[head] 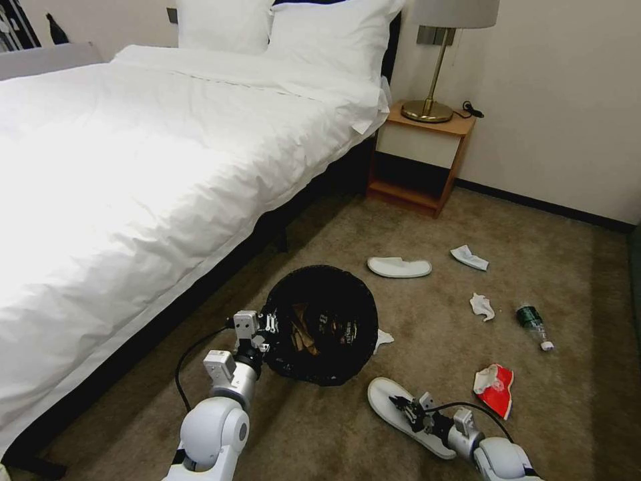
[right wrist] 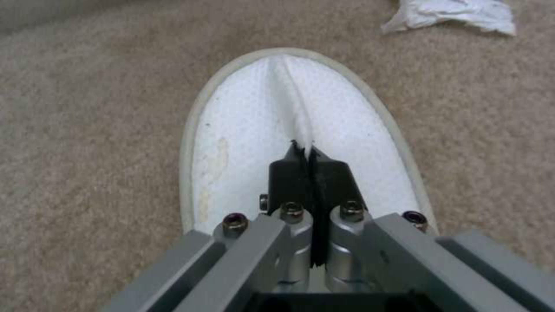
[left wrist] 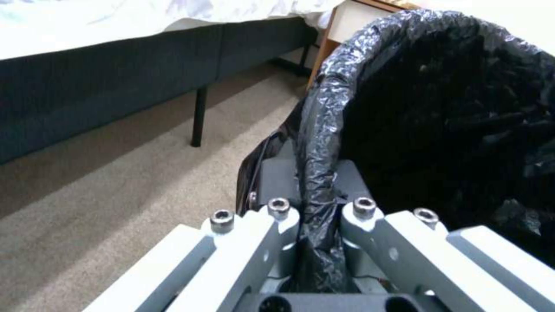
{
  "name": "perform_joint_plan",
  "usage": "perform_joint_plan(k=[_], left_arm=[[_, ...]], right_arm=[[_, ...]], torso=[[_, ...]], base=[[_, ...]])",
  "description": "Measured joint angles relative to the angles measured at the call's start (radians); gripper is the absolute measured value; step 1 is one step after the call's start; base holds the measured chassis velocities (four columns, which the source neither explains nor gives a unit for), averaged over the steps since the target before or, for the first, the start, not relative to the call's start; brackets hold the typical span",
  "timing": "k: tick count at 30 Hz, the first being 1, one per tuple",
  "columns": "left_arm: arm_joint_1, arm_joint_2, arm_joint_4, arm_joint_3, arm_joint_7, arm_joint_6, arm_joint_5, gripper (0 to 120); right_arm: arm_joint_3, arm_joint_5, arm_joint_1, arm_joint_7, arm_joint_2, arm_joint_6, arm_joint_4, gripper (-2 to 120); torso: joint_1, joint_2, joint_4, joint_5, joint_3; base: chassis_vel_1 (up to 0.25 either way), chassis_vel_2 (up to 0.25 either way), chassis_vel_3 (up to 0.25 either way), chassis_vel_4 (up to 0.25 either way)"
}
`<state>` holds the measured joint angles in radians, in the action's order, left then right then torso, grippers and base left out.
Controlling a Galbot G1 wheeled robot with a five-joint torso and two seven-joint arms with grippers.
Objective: Pick up the trash bin, then pick up the garbage on the floor and place it into the trash bin.
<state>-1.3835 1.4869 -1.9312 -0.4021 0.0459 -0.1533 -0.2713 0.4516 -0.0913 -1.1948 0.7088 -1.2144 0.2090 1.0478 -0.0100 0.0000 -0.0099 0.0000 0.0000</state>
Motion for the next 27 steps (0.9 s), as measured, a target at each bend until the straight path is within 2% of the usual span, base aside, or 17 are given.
perform_joint_plan(k=[17,23,27], left_arm=[[0.003,0.0,0.0,0.002,0.0,0.0,-0.001,3],[0.006,-0.003,0.019,0.004,0.0,0.0,-0.001,3],[0.015,-0.004,0.034,0.006,-0.002,0.002,-0.003,3]], right_arm=[[0.0,-0.016,-0.018,-0.027,0.013,0.005,0.021,0],[0.007,-0.052,-0.035,-0.075,0.026,0.015,0.096,0],[0.029,-0.098,-0.062,-0.097,0.055,0.017,0.193,0]], torso=[[0.0,0.0,0.0,0.0,0.0],[0.0,0.0,0.0001,-0.0001,0.0],[0.0,0.0,0.0,-0.0002,0.0]], base=[[0.0,0.0,0.0,0.0],[0.0,0.0,0.0,0.0],[0.0,0.0,0.0,0.0]])
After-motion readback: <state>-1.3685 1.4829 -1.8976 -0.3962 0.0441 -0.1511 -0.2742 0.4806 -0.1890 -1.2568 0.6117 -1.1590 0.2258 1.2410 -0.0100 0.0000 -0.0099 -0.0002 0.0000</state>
